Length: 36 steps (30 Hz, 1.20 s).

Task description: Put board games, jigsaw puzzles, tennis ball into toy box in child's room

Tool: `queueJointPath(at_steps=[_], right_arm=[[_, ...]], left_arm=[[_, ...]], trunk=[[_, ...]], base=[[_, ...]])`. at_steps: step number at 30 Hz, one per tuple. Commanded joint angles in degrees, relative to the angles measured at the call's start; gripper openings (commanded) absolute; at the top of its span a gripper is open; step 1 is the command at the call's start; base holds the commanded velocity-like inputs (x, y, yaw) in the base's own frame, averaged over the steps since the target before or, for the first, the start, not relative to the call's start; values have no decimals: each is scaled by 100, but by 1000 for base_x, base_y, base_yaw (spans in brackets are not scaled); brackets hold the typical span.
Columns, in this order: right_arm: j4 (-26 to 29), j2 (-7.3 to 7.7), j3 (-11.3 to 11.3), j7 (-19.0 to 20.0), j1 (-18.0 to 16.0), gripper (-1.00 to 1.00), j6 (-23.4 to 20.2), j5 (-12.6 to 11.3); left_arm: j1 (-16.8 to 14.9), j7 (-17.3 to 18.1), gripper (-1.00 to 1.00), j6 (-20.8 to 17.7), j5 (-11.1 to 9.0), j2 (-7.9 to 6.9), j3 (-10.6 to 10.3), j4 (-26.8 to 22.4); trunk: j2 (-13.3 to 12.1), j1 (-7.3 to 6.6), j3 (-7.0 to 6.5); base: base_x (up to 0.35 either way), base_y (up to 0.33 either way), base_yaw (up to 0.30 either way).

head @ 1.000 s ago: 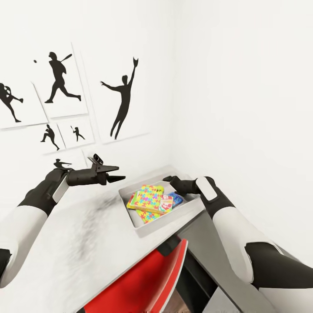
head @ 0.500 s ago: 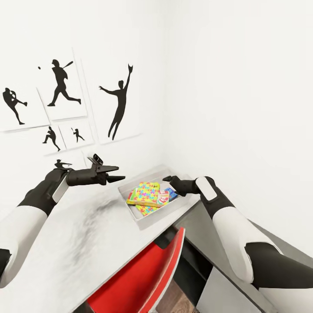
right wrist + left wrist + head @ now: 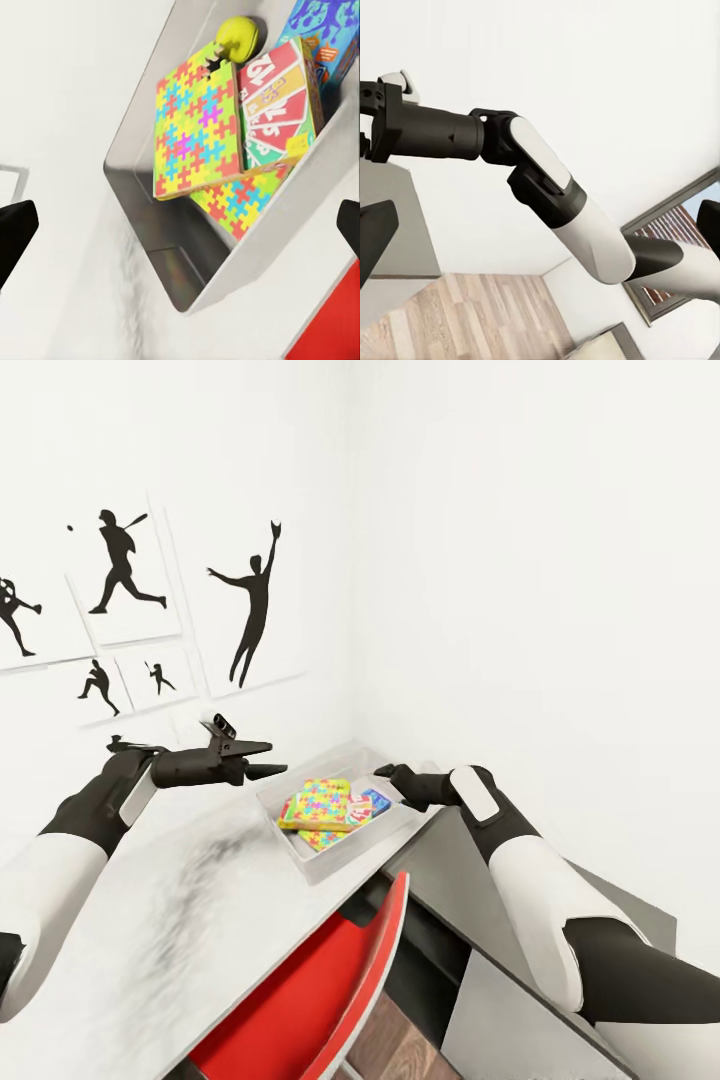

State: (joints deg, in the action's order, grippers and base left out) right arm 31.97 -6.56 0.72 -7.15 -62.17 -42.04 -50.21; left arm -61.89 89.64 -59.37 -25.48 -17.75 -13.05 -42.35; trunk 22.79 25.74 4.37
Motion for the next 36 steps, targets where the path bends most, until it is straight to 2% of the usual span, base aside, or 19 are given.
queueJointPath(at_steps=[1,36], right_arm=[[6,-3,10,-58,-5,100,-15,-61],[28,-12,26,-57,-5,100,-14,-68]], left_arm=[[-7,36,100,-61,-1,-11,-20,0],[-7,36,100,-58,-9,-44,-23,7]], trunk=[[13,4,5],[13,4,-246]], base=[[-9,11,-184],[-62,55,-202]])
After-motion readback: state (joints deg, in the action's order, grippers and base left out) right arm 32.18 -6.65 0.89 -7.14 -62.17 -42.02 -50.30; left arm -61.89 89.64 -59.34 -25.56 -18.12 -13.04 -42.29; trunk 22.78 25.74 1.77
